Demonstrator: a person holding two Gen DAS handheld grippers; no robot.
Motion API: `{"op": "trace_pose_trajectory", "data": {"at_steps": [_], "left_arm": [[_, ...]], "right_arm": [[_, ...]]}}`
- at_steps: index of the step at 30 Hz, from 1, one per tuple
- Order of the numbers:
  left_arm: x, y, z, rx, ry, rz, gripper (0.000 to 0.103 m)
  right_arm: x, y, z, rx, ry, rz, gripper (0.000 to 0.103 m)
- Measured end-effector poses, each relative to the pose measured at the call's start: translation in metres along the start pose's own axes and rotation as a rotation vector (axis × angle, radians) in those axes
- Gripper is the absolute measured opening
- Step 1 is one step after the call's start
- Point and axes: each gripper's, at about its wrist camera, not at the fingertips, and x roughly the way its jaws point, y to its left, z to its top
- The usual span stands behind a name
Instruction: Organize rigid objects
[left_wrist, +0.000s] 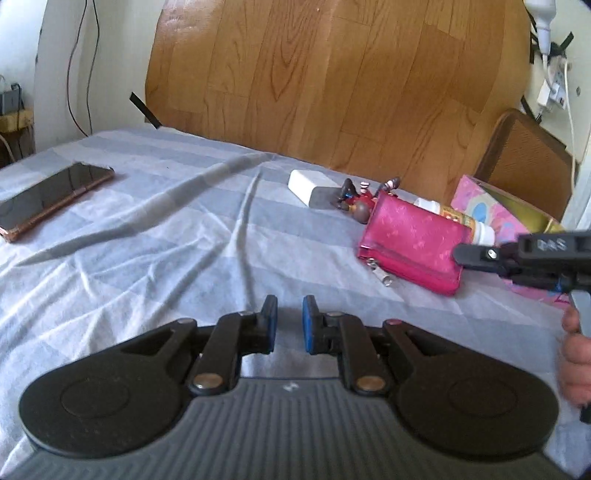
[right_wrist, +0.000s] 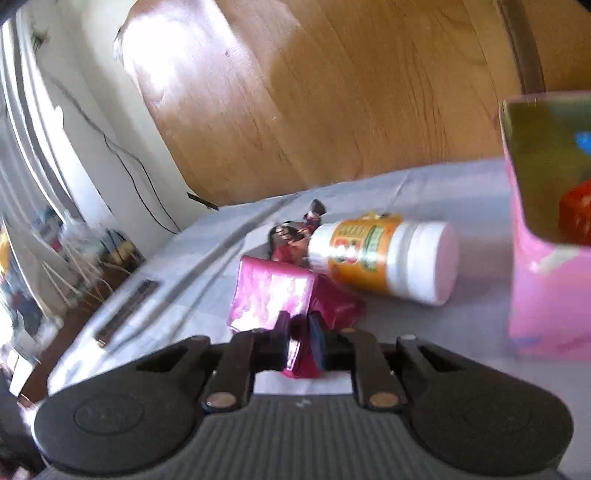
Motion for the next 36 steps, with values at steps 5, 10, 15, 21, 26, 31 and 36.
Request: {"op": "trace_pose_trajectory", "data": {"at_steps": [5, 10, 15, 21, 26, 31, 36], "left_arm": [[-0.007, -0.004, 0.003, -0.048, -0.008, -0.137, 0.034], [-0.010, -0.047, 0.010, 0.015, 0.016, -0.362, 0.046], [0.002, -0.099, 0.007, 0.123, 0.063, -0.452, 0.052], [0.012, -0.109, 0.002, 0.097, 0.105, -0.477, 0.032], [0.009, -0.118, 0.002, 0.111, 0.129, -0.471, 0.023], [0.004, -0.164, 0.047, 0.180, 0.036, -0.517, 0.023], [0.030, -0.231, 0.079, 0.250, -0.021, -0.524, 0.024]], "right_arm": [[-0.056, 0.005, -0.026, -0.039, 0.029, 0.074, 0.007], [-0.122, -0.028, -0.053, -0.034, -0.004, -0.028, 0.014], [-0.165, -0.041, -0.065, -0.028, -0.122, -0.136, 0.027], [-0.137, -0.014, -0.065, -0.165, -0.101, -0.119, 0.042], [-0.112, -0.008, -0.071, -0.242, -0.074, -0.186, 0.029], [-0.147, -0.017, -0.046, -0.259, -0.239, -0.192, 0.025], [-0.169, -0.044, -0.006, -0.221, -0.386, -0.293, 0.025]]}}
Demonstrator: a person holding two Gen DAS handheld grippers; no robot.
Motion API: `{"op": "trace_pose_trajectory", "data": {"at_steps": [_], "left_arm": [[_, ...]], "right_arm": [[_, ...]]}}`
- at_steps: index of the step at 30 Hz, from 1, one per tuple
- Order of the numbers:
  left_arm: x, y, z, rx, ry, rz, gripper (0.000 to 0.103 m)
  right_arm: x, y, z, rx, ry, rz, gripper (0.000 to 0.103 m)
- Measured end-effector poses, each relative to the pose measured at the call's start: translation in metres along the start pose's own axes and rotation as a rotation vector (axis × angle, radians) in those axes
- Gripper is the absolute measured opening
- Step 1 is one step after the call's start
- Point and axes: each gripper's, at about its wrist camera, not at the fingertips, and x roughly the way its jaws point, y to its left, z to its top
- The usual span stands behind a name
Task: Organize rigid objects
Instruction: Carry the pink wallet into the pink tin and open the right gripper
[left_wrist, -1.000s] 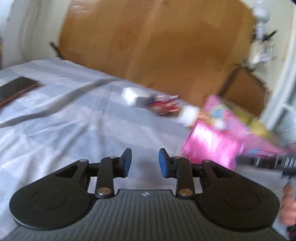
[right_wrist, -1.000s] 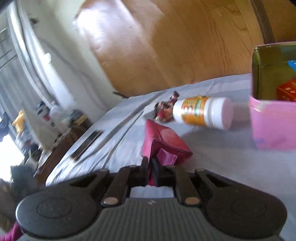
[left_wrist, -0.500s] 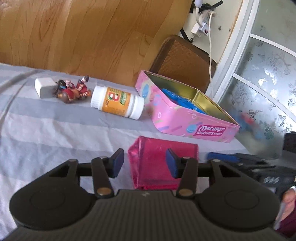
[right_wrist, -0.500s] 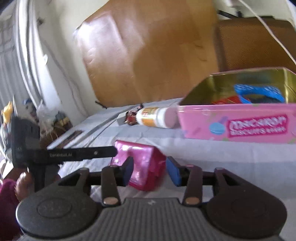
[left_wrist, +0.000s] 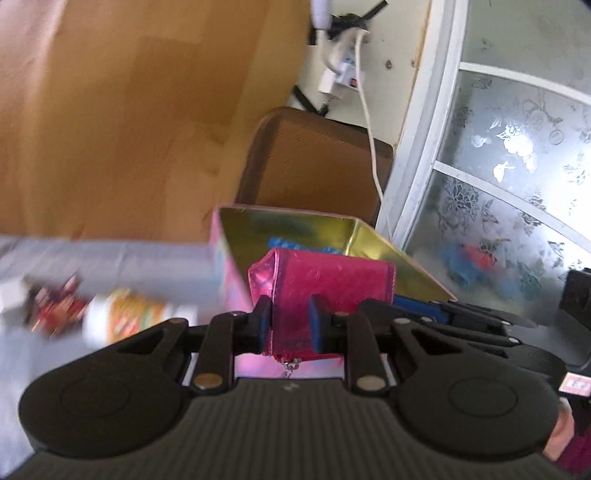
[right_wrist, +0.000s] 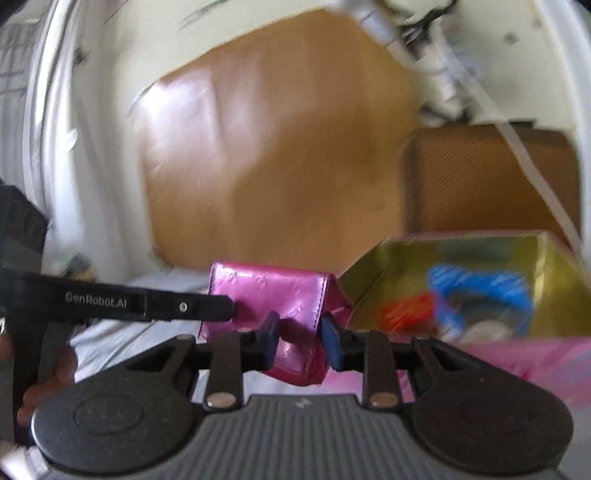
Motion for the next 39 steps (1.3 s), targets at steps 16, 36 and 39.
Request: {"op": "trace_pose_trajectory", "data": {"at_steps": [16, 36, 39], "left_arm": [[0.107, -0.032, 0.004, 0.018, 0.078, 0.164, 0.035], [-0.031, -0.018, -0.041, 0.052, 0.106, 0.388, 0.042], [-0.049, -0.005, -0.054, 0.013, 0.119, 0.400, 0.043]], "right_arm": [[0.024, -0.092, 0.003, 0.139, -0.188, -0.249, 0.045], [-0.026, -0.012, -0.026, 0.171, -0.084, -0.240, 0.045], [-0.035, 0.016, -0.034, 0.214, -0.024, -0.223, 0.047]]}}
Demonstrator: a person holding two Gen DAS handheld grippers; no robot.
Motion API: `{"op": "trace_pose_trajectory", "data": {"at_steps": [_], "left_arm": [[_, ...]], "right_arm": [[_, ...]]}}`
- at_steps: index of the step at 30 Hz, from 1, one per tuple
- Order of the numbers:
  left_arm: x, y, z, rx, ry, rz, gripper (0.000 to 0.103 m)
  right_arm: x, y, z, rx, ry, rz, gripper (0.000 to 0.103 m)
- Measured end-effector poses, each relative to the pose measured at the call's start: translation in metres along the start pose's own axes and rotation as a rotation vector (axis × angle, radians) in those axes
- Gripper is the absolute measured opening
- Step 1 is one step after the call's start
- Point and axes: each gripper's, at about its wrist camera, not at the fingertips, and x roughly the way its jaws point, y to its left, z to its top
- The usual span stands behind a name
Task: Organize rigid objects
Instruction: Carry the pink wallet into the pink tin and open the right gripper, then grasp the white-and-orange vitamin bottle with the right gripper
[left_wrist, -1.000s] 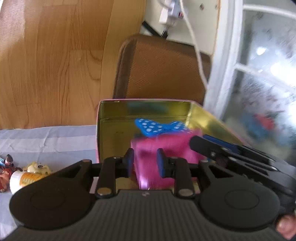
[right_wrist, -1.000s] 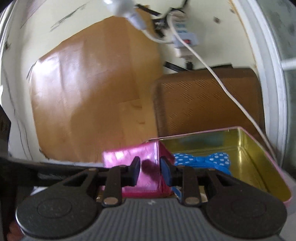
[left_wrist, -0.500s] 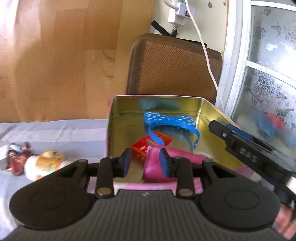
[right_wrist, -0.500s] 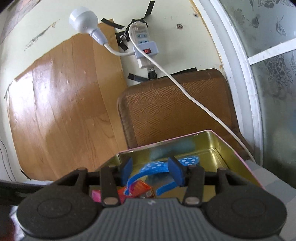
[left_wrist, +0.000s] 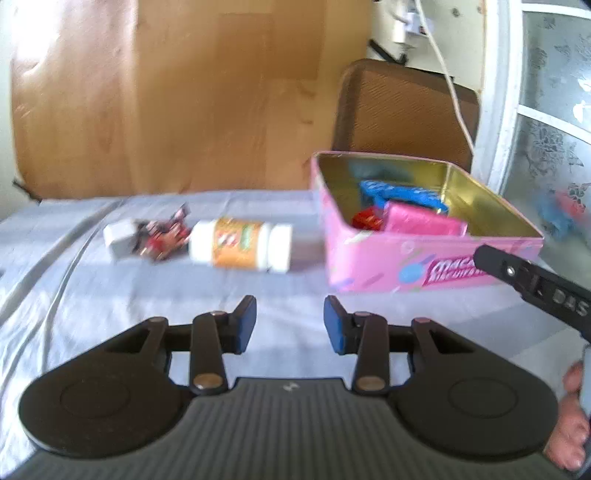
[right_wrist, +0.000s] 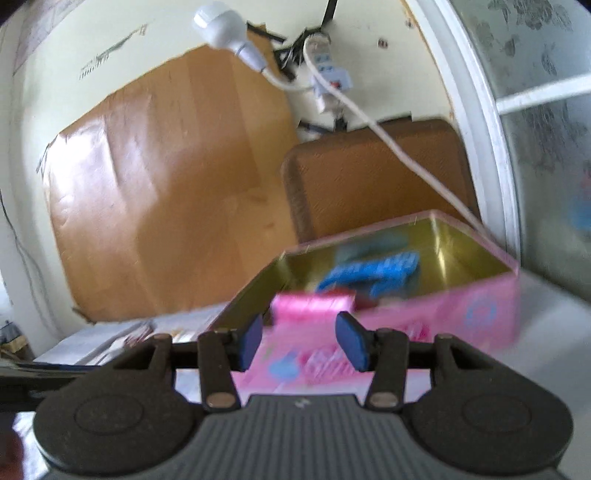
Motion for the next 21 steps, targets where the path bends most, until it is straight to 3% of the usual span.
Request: {"op": "trace_pose_trajectory", "data": {"at_steps": [7, 14, 21], "left_arm": [[-0.025, 0.032, -0.026, -0.033, 0.004, 0.040, 0.047], [-0.043, 0.052, -0.043, -0.056, -0.005, 0.078, 0.055], [-0.058, 0.050, -0.057, 0.003, -0.015, 0.047, 0.055]], "right_arm": [[-0.025, 0.047, -0.018, -0.040, 0.048, 0.012, 0.061], [-0.040, 0.062, -0.025, 0.023, 0.096, 0.027, 0.062], [-0.055, 0.064, -0.030, 0.065, 0.095, 0.008, 0.062]]}}
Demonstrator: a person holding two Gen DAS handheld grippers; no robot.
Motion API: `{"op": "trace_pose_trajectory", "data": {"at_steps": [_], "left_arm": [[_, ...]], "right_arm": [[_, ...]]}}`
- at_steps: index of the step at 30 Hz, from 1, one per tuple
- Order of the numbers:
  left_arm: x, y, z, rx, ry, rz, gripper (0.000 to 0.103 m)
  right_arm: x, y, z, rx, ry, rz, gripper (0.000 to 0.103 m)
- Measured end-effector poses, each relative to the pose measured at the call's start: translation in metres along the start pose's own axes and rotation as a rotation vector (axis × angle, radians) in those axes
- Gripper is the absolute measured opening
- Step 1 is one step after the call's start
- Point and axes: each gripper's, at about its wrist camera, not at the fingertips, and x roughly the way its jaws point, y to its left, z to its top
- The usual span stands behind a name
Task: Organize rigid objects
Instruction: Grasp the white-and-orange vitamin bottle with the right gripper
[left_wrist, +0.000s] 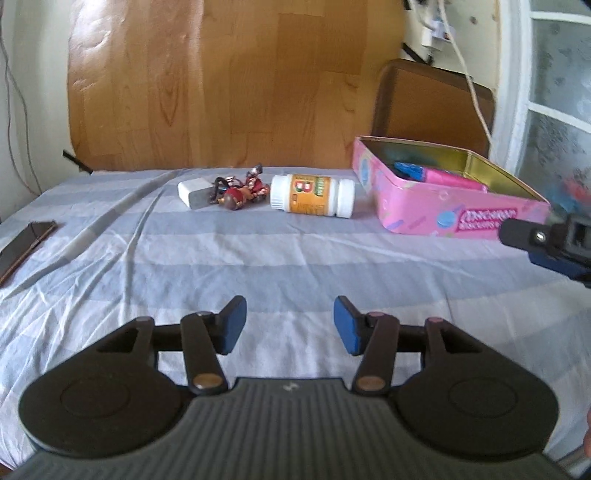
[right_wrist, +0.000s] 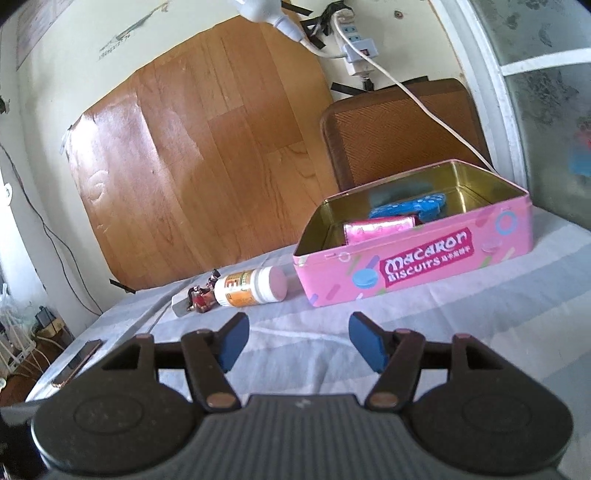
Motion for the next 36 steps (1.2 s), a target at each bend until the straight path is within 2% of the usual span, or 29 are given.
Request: {"op": "trace_pose_trajectory", "data": {"at_steps": [9, 15, 19, 24, 27, 32, 33, 36], "left_arm": [[0.010, -0.004, -0.009, 0.061, 0.014, -0.056, 0.054], [0.035, 0.012, -0.004, 0.030, 0.045, -0.065, 0.054], [0.048, 0.028, 0.004, 0.015, 0.030, -0.050, 0.054], [0.068, 0.062, 0.010, -0.052, 0.038, 0.013, 0.054], [0.076, 0.073, 0.008, -0.075, 0.052, 0.043, 0.054], [0.079, 0.075, 0.009, -0.083, 0.037, 0.055, 0.055], [0.079, 0.073, 0.009, -0.074, 0.035, 0.062, 0.055], [0.079, 0.071, 0.008, -0.057, 0.031, 0.075, 0.055]], "right_arm": [[0.008, 0.005, -0.006, -0.022, 0.033, 0.004, 0.062], [0.033, 0.010, -0.011, -0.046, 0.082, 0.004, 0.062], [0.049, 0.018, -0.006, -0.097, 0.105, 0.018, 0.062], [0.083, 0.055, 0.005, -0.341, 0.153, 0.096, 0.062], [0.110, 0.075, 0.010, -0.506, 0.164, 0.092, 0.063], [0.152, 0.099, 0.024, -0.685, 0.171, 0.102, 0.066], [0.161, 0.103, 0.027, -0.718, 0.174, 0.106, 0.068], [0.192, 0.116, 0.033, -0.828, 0.202, 0.105, 0.086]]}}
